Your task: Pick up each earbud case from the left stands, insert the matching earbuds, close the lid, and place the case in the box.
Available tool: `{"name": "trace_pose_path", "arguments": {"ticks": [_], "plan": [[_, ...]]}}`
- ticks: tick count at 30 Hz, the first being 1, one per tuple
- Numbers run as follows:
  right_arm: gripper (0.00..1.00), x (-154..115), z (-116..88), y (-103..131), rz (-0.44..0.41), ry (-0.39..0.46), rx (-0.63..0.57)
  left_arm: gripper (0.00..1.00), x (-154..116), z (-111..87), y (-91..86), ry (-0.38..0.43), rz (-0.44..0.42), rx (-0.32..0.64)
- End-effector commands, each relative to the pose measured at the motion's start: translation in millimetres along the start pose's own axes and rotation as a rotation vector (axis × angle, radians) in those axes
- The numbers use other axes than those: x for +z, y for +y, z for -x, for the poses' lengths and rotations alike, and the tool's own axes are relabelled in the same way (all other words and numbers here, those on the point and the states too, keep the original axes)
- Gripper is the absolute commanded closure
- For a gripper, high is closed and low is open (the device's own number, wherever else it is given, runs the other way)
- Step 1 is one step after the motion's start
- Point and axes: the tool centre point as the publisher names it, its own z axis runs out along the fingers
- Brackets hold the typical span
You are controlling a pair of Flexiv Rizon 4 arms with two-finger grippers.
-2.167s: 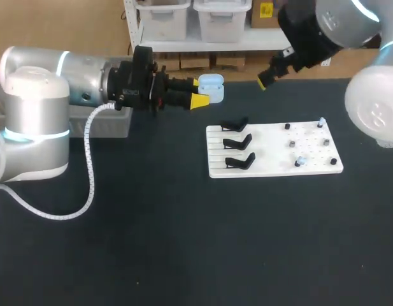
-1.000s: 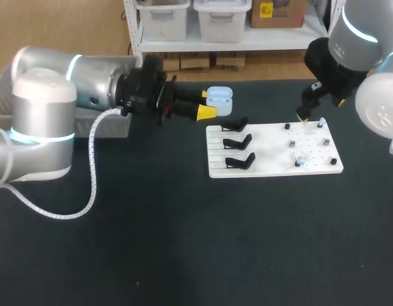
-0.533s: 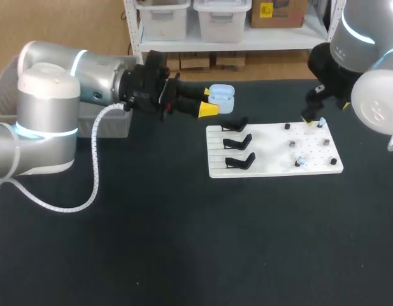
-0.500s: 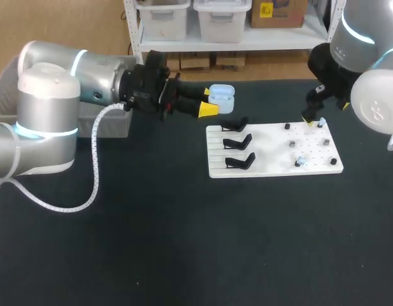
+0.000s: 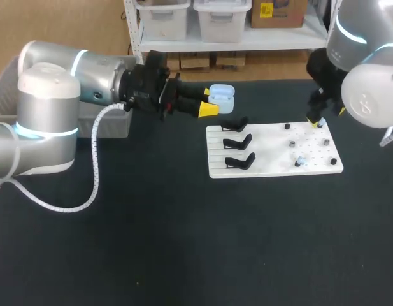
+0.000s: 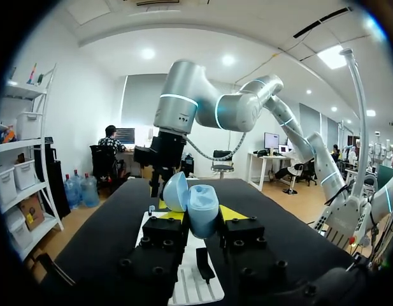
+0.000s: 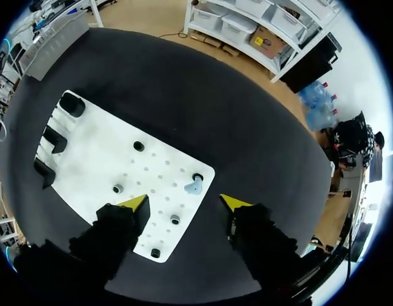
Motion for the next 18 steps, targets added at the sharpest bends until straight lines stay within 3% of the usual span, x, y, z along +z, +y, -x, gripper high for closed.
{"name": "trace_pose_path", "arguments": {"ticks": [1,4,8,11,18], "plan": [[0.42,6.3,4.6,2.7,-0.020,0.017,0.025,1.00,0.0,-0.2,0.4,0.001,0.000,0.000],[0.48,8.1,4.0,4.3,-0.029,0.026,0.048,1.00,0.0,-0.2,0.4,0.001,0.000,0.000],[0.45,9.0,3.8,6.3,-0.041,0.032,0.078,1.00,0.0,-0.2,0.4,0.001,0.000,0.000],[0.51,10.0,4.0,6.8,-0.058,0.034,0.103,1.00,0.0,-0.2,0.4,0.001,0.000,0.000],[0.54,12.2,4.6,2.9,-0.088,0.012,0.158,1.00,0.0,-0.2,0.4,0.001,0.000,0.000]]}}
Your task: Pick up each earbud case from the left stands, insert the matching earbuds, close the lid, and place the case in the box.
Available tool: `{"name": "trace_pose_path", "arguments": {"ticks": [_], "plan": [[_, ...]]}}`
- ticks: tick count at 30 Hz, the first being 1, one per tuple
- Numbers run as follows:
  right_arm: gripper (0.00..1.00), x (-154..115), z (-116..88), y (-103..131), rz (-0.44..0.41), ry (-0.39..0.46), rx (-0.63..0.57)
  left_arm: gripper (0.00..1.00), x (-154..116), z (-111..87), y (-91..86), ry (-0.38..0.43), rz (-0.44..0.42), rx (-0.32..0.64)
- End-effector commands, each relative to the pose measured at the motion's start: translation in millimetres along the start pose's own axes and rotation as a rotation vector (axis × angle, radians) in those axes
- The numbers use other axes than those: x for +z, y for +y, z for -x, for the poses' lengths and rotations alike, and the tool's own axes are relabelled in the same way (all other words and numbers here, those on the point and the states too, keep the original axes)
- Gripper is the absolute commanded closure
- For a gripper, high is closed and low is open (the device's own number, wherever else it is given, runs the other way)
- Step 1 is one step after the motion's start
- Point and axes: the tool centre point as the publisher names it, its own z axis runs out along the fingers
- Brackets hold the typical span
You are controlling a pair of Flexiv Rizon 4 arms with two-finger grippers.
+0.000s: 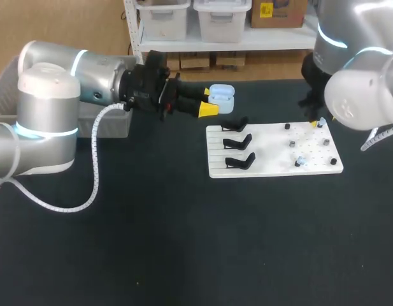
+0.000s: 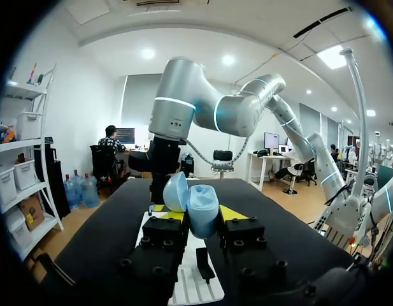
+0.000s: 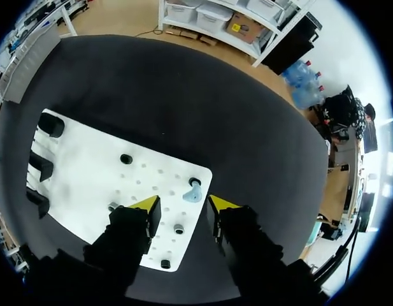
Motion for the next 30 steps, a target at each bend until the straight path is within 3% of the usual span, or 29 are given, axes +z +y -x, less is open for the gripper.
{"name": "trace_pose_path", "arguments": {"ticks": [1,30], "plan": [[0.55,1.5,-3.8,1.4,-0.014,-0.018,0.011,1.00,0.1,-0.1,0.4,0.001,0.000,0.000],[0.64,14.3,1.2,-3.1,-0.021,-0.024,0.022,1.00,0.1,-0.1,0.4,0.001,0.000,0.000]]}}
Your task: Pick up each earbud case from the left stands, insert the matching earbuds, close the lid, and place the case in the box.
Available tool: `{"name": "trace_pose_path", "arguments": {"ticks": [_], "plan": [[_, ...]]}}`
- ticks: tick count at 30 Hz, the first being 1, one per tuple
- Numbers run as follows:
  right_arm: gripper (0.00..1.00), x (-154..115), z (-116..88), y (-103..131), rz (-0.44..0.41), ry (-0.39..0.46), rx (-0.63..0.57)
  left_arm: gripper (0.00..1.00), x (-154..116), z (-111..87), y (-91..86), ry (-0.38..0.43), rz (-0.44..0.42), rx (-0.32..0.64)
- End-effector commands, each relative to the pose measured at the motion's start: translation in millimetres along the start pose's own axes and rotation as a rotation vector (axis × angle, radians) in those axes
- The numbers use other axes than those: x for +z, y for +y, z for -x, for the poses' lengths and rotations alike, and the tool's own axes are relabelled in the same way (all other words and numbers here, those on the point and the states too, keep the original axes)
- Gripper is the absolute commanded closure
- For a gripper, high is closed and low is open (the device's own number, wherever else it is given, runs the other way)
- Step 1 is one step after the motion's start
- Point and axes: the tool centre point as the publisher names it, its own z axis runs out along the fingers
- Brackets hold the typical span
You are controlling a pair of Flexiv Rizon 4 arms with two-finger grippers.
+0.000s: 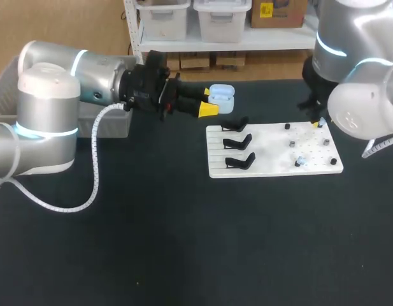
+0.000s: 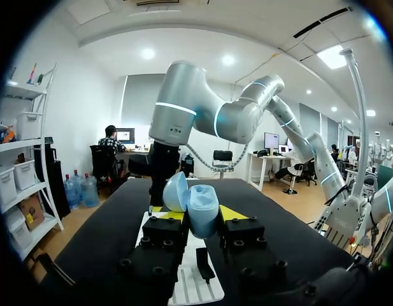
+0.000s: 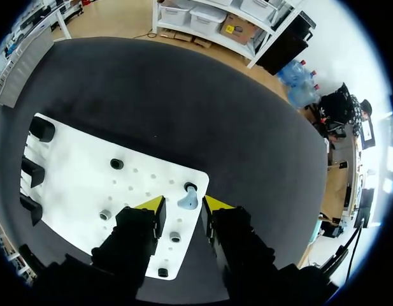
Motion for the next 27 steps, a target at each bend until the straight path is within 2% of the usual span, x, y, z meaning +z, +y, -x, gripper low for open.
{"name": "trace_pose_path", "arguments": {"ticks": [1,16,20,25,27], "plan": [[0.64,2.3,0.0,0.6,0.000,-0.002,0.001,1.00,0.1,-0.1,0.4,0.001,0.000,0.000],[0.75,5.1,2.2,0.5,-0.009,-0.013,0.006,1.00,0.1,-0.1,0.4,0.001,0.000,0.000],[0.72,5.4,2.8,0.2,-0.012,-0.011,0.008,1.00,0.1,-0.1,0.4,0.001,0.000,0.000],[0.60,6.2,3.8,-0.7,-0.037,-0.016,0.013,1.00,0.1,-0.1,0.4,0.001,0.000,0.000],[0.59,5.3,4.7,-0.4,-0.056,-0.027,0.022,1.00,0.1,-0.1,0.4,0.001,0.000,0.000]]}}
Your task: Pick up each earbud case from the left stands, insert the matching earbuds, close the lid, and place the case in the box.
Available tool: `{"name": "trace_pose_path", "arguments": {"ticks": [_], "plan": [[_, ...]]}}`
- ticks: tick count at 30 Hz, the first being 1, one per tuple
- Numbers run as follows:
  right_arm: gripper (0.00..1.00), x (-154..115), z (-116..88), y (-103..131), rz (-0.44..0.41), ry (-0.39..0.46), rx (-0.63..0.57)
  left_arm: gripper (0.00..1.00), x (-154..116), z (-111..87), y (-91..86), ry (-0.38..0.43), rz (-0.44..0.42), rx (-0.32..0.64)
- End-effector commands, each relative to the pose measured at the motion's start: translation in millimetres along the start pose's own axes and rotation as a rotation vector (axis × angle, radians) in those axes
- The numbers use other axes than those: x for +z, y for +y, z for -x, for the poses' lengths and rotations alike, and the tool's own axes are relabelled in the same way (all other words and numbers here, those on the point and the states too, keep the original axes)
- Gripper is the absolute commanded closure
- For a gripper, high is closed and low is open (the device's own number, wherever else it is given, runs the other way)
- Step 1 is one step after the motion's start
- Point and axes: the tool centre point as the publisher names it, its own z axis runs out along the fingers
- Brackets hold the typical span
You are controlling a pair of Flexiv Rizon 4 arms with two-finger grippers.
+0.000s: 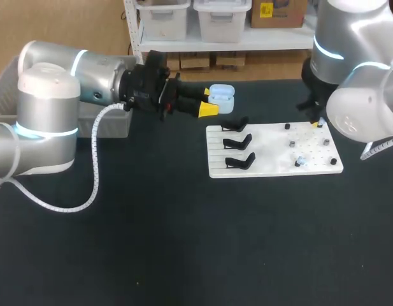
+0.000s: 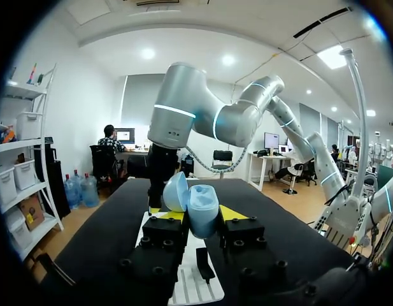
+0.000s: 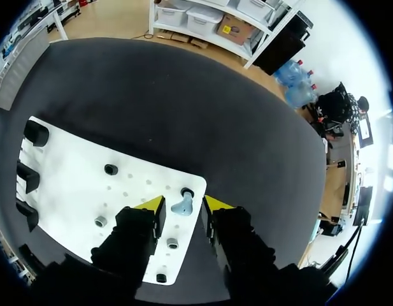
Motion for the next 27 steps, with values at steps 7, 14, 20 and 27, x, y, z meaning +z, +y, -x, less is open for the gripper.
{"name": "trace_pose_path", "arguments": {"ticks": [7,14,20,27], "plan": [[0.61,-5.3,-2.4,2.6,-0.115,-0.037,0.039,1.00,0.1,-0.1,0.4,0.001,0.000,0.000],[0.60,-9.6,-5.9,2.6,-0.140,-0.028,0.070,1.00,0.1,-0.1,0.4,0.001,0.000,0.000],[0.61,-9.1,-6.4,3.5,-0.151,-0.021,0.072,1.00,0.1,-0.1,0.4,0.001,0.000,0.000],[0.64,-6.1,-6.0,5.1,-0.161,-0.016,0.073,1.00,0.1,-0.1,0.4,0.001,0.000,0.000]]}}
